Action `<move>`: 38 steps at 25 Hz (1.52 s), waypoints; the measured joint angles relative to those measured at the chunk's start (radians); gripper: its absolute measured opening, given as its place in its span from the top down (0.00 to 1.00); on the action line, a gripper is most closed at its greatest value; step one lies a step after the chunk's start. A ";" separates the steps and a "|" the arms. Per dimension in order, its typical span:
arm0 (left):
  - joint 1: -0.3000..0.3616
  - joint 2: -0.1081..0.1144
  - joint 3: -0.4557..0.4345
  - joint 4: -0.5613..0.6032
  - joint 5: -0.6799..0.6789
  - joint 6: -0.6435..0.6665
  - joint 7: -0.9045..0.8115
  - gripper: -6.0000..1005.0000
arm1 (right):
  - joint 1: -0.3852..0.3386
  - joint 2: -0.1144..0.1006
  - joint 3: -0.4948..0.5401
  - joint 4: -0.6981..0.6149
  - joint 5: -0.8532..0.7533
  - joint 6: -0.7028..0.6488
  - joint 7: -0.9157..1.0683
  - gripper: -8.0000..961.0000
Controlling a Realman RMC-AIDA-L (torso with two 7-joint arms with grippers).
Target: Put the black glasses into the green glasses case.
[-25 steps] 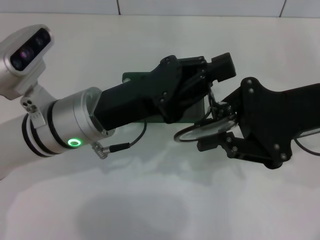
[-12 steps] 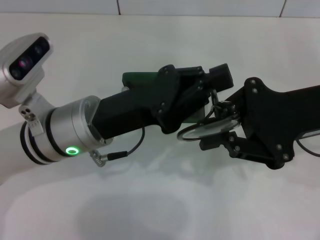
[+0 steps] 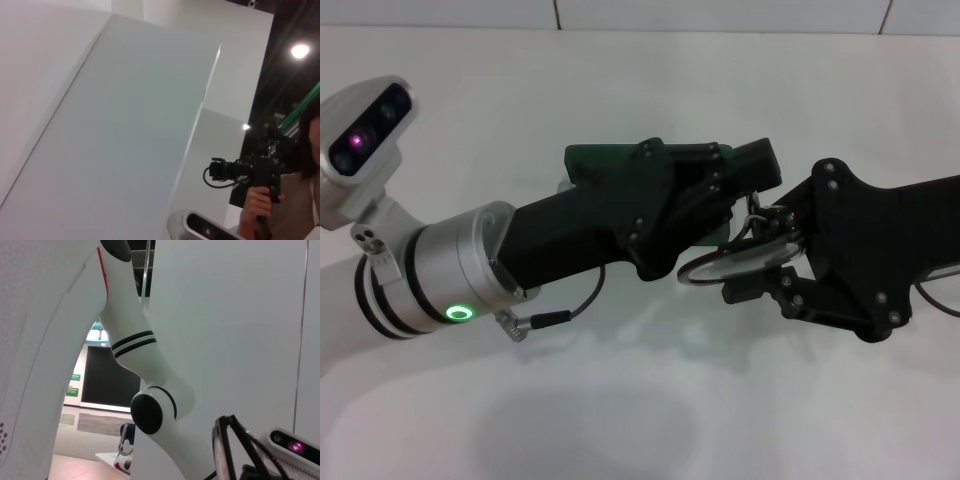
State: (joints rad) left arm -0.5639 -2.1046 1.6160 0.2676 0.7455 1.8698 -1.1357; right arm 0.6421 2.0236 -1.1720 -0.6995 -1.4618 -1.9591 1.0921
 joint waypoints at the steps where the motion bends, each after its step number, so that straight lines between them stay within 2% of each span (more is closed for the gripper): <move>1: 0.001 0.000 -0.002 -0.002 -0.001 0.000 0.006 0.95 | 0.000 0.001 -0.001 0.000 0.000 0.000 0.000 0.86; 7: 0.016 0.017 -0.037 -0.017 -0.063 -0.063 0.101 0.95 | 0.000 0.000 -0.001 0.001 0.000 0.008 0.006 0.86; 11: 0.085 0.028 -0.187 -0.017 -0.070 -0.096 0.187 0.95 | 0.014 -0.004 -0.008 -0.003 -0.013 0.063 0.052 0.86; 15: 0.185 0.029 -0.299 -0.008 -0.071 -0.085 0.234 0.95 | 0.061 -0.008 -0.023 -0.029 -0.113 0.171 0.185 0.86; 19: 0.270 0.026 -0.334 -0.003 -0.073 -0.057 0.279 0.95 | 0.164 -0.009 -0.024 -0.057 -0.334 0.255 0.393 0.86; 22: 0.327 0.021 -0.334 -0.007 -0.075 -0.029 0.320 0.95 | 0.322 -0.002 -0.040 -0.018 -0.548 0.335 0.539 0.86; 23: 0.341 0.020 -0.334 -0.010 -0.074 -0.023 0.332 0.95 | 0.340 -0.002 -0.047 -0.011 -0.568 0.346 0.553 0.85; 25: 0.366 0.017 -0.322 -0.025 -0.069 -0.008 0.364 0.95 | 0.438 -0.003 -0.097 0.042 -0.631 0.417 0.617 0.85; 29: 0.374 0.015 -0.304 -0.067 -0.025 0.005 0.410 0.95 | 0.590 -0.003 -0.136 0.160 -0.707 0.483 0.658 0.85; 34: 0.369 0.012 -0.272 -0.107 0.032 0.015 0.471 0.95 | 0.695 0.005 -0.143 0.277 -0.763 0.563 0.664 0.85; 38: 0.374 0.010 -0.255 -0.121 0.036 0.015 0.488 0.95 | 0.723 0.005 -0.161 0.331 -0.759 0.639 0.680 0.85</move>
State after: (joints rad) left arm -0.1900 -2.0946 1.3610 0.1470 0.7816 1.8853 -0.6473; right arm 1.3650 2.0287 -1.3330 -0.3682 -2.2204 -1.3205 1.7725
